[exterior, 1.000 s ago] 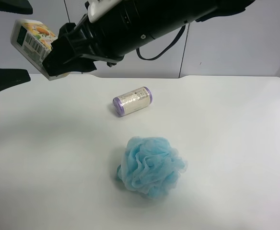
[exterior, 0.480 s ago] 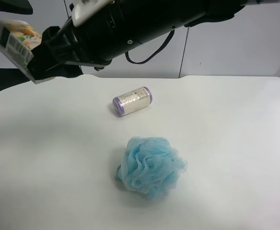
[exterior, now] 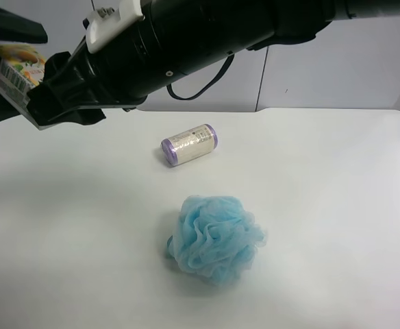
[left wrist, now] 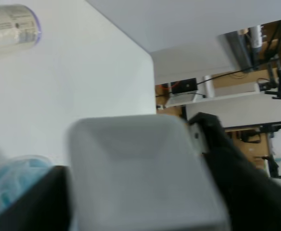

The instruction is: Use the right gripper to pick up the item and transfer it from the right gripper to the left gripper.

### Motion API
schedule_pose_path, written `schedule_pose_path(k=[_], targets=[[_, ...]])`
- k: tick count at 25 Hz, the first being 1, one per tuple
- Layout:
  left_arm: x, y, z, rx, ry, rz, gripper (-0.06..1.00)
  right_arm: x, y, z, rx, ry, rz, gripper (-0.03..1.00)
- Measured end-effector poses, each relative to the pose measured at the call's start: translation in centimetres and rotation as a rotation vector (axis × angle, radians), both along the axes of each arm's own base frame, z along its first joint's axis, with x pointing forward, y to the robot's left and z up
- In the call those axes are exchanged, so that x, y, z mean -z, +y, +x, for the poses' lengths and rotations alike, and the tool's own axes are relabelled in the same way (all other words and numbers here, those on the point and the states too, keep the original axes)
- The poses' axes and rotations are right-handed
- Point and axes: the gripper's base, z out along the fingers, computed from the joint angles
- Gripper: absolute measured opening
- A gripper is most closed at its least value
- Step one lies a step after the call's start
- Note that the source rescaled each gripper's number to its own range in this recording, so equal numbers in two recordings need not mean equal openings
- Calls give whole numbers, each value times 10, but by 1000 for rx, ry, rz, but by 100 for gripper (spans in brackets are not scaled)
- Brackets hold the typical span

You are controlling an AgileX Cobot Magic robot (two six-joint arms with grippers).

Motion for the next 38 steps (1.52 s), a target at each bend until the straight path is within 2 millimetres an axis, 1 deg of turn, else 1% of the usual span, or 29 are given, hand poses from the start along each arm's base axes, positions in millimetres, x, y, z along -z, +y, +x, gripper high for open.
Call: schedule_pose_path(k=[1,2,12,13,14,15,16,17,18,20,24,27,32,38], targets=[[1,1,0,0,-1,18,7,0,0,0,3,-2,2,0],[2,1,0,-1,2,23,1,-1,0,0,5,-9,3,0],[2,1,1,0,2,25,2,-1,0,0,6,-8,4,0],[2,1,1,2,2,20,1,-1,0,0,7,-6,5,8],[1,0,0,7,3,7,1,-1,0,1,10,-6,6,28],[1,-1,0,12,0,3,1,-1,0,1,12,-6,6,51],[0,-1,-1,19,1,2,1,-1,0,1,12,-10,3,71],[0,-1,-1,22,0,3,1,0,0,1,10,-15,-2,83],[0,-1,-1,23,-1,4,1,0,0,1,8,-19,-7,89],[0,-1,-1,23,-2,5,1,1,-1,1,3,-17,-20,96],[0,-1,-1,23,-3,5,1,0,-3,-2,-5,7,-32,99],[0,-1,-1,23,-3,5,1,-8,-10,-7,-6,3,-60,99],[0,-1,-1,24,-4,5,1,-29,-36,-24,24,22,-163,99],[2,-1,-2,34,-1,27,1,-43,-73,-46,69,103,-359,99]])
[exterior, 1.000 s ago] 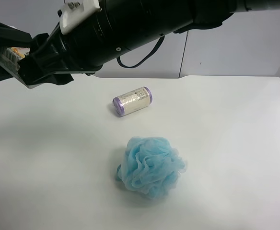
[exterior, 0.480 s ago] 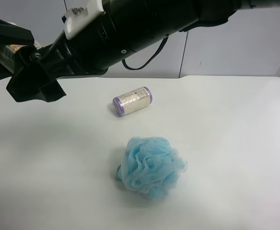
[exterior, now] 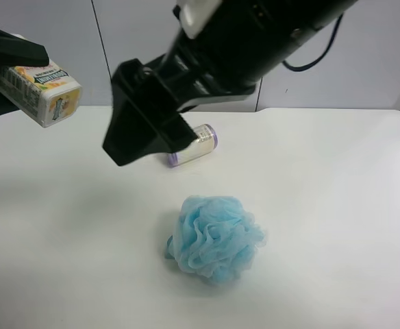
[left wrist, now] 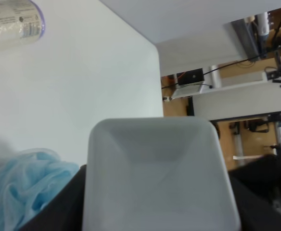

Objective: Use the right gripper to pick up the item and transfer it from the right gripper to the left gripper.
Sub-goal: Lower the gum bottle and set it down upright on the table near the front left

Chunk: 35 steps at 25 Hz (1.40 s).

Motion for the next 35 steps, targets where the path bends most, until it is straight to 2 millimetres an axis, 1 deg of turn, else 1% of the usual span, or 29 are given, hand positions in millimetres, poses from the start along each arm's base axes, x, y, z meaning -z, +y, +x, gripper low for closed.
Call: schedule_pose_path(k=[4,7,12,16,20,25,30,33,35], targets=[[3,-1,-3,37,13,40,1,-7,-18,-13,13,47,-83,99],[4,-2,-4,58,20,52,1,-8,-30,-21,25,88,-158,99],[5,-2,-5,63,18,65,1,-12,-46,-28,102,72,-176,99],[5,-2,-5,67,16,69,1,-7,-69,-46,123,74,-170,99],[5,-2,-5,72,6,79,1,4,-100,-72,133,58,-167,100],[5,-2,-5,75,3,82,1,19,-148,-107,164,-25,-134,100],[5,-2,-5,78,2,83,1,46,-193,-138,218,-119,-76,100],[6,-2,-6,91,7,81,1,64,-211,-150,251,-161,-32,100],[6,-3,-7,101,10,79,1,74,-217,-155,271,-185,2,100]])
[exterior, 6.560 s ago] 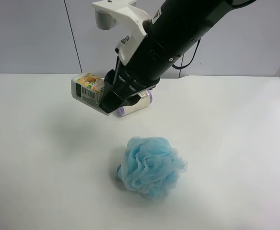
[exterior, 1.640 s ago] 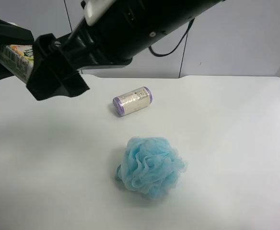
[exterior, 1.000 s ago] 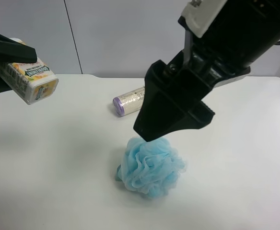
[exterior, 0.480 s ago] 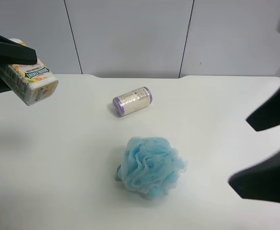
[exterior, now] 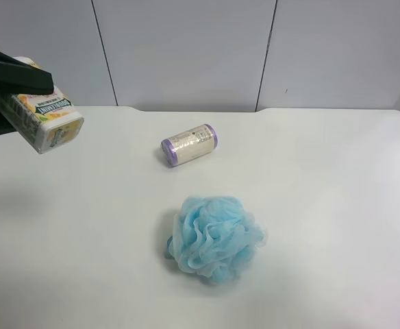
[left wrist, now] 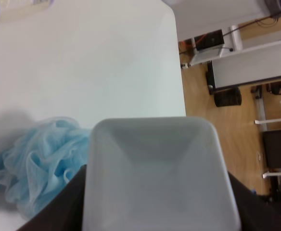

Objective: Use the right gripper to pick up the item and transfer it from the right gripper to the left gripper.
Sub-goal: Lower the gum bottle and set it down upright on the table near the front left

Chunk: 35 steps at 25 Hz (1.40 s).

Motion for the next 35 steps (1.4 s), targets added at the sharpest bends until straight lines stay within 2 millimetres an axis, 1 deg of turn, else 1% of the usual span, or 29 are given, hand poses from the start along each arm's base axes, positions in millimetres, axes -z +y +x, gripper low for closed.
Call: schedule_pose_path(k=[2,5,9,18,20,24,29,32,35], targets=[[0,-1,-1,11,4,-2,1,2,-4,-3,5,-40,53,100],[0,-1,-1,19,7,-3,1,1,-4,-3,6,-105,121,100],[0,-1,-2,20,7,-3,1,5,-3,-2,6,-95,110,100],[0,-1,-2,20,7,-3,1,6,-3,-2,21,-90,114,100],[0,-1,-2,20,7,-3,1,6,-4,-1,80,-92,113,100],[0,-1,-2,20,7,-3,1,5,-10,-3,323,-133,126,100],[0,-1,-2,20,7,-3,0,4,-19,-20,644,-266,170,100],[0,-1,-2,20,7,-2,0,4,-19,-23,765,-294,163,100],[1,-1,-2,21,8,4,0,4,-19,-23,810,-298,156,100]])
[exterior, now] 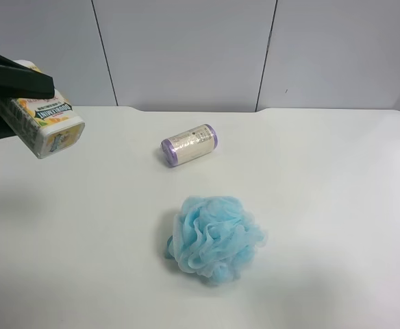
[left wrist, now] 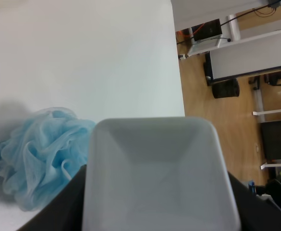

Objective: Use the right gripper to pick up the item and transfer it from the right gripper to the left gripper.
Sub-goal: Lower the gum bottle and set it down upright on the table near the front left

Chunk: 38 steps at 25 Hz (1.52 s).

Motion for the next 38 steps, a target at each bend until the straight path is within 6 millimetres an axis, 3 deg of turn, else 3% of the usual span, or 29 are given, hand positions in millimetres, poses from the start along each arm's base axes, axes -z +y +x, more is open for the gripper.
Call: schedule_pose_path(k=[38], targets=[[1,0,0,4,-12,17,0,1,0,0,7,3,1,100]])
